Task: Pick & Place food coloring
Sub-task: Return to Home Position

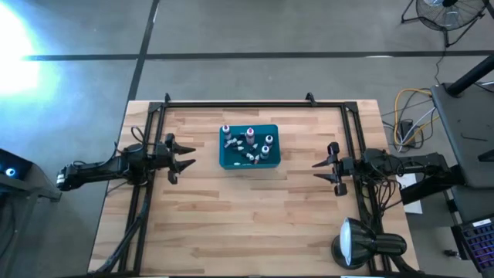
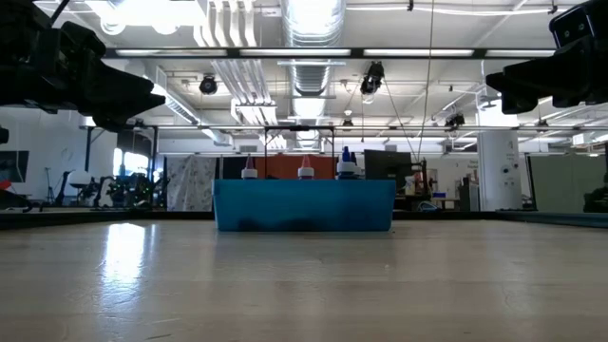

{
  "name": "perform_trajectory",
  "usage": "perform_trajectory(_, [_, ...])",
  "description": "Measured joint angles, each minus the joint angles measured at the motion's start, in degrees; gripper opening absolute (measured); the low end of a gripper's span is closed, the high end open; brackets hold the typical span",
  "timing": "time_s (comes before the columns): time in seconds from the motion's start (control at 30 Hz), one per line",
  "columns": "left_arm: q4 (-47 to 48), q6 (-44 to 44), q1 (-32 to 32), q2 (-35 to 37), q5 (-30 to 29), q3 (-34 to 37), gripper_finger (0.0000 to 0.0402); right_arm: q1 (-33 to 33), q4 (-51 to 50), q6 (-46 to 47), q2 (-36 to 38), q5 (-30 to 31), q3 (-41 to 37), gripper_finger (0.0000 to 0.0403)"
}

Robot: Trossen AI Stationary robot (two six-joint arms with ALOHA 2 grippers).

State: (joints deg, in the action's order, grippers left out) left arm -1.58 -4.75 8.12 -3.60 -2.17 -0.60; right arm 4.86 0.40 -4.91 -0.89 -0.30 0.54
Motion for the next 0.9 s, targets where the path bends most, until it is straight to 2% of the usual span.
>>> perform_trajectory(0.5, [0.0,0.0,0.0,0.0,0.0,-0.02,0.0179,-0.01,0.0,-0.01,0.0,-0.01,0.0,0.012])
perform_trajectory(0.9, [0.0,0.0,0.0,0.0,0.0,-0.02,0.0179,-0.02,0.0,0.0,0.0,-0.02,0.0,0.0134])
